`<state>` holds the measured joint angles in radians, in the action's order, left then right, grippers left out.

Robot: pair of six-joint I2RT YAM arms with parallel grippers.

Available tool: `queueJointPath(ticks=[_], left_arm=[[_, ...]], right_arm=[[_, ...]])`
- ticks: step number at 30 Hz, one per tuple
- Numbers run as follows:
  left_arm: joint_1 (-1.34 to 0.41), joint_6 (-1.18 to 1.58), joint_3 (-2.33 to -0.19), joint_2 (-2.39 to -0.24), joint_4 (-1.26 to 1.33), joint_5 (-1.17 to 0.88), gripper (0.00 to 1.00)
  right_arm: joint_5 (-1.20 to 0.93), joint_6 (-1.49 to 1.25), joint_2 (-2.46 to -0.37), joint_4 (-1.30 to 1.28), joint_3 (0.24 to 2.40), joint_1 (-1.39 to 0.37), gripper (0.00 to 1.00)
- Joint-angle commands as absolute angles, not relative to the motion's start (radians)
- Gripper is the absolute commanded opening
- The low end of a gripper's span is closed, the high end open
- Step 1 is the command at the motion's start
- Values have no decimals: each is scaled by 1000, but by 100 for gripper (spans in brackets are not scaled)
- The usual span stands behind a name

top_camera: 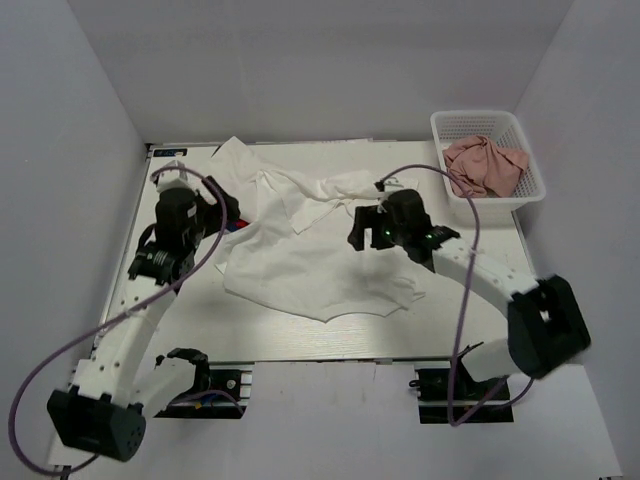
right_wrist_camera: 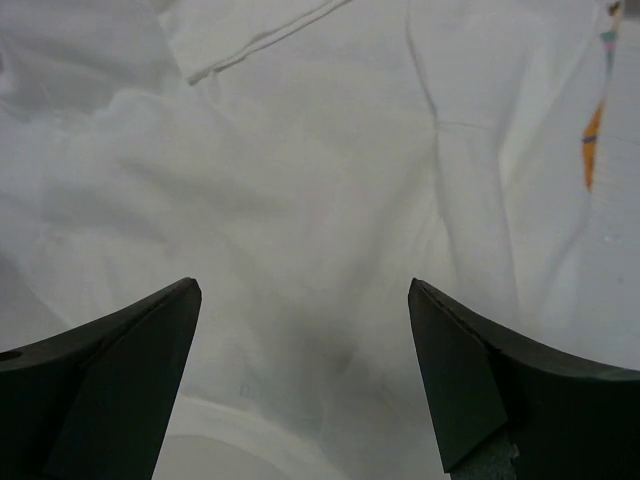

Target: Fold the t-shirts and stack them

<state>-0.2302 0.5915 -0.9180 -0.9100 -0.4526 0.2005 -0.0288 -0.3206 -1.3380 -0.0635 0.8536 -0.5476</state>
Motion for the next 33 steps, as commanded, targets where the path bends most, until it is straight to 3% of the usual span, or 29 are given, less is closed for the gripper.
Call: queueJointPath(ticks=[1,9,14,21,25,33], left_arm=[[-221,552,-1028,-1041,-368,195,100],[-212,494,-1247,-1405,-356,218,100],[-190,422,-1356,-1561,-307,161,100],[-170,364,-1509,-1788,-325,95,100],[-149,342,-1560,-1899,-316,84,100],[-140,296,-1736,-2082,-446,74,100]], right_arm=[[-33,-285,-1474,-15,985,-586,90],[28,-255,-1955,-166,1339,-618,90],[90,-285,-2043,-232,1391,-607,90],[72,-379,-1936,-268,1146,-554,90],[98,-469,-1757,-284,883,-497,90],[213,-568,-1487,-425,721,-367,90]])
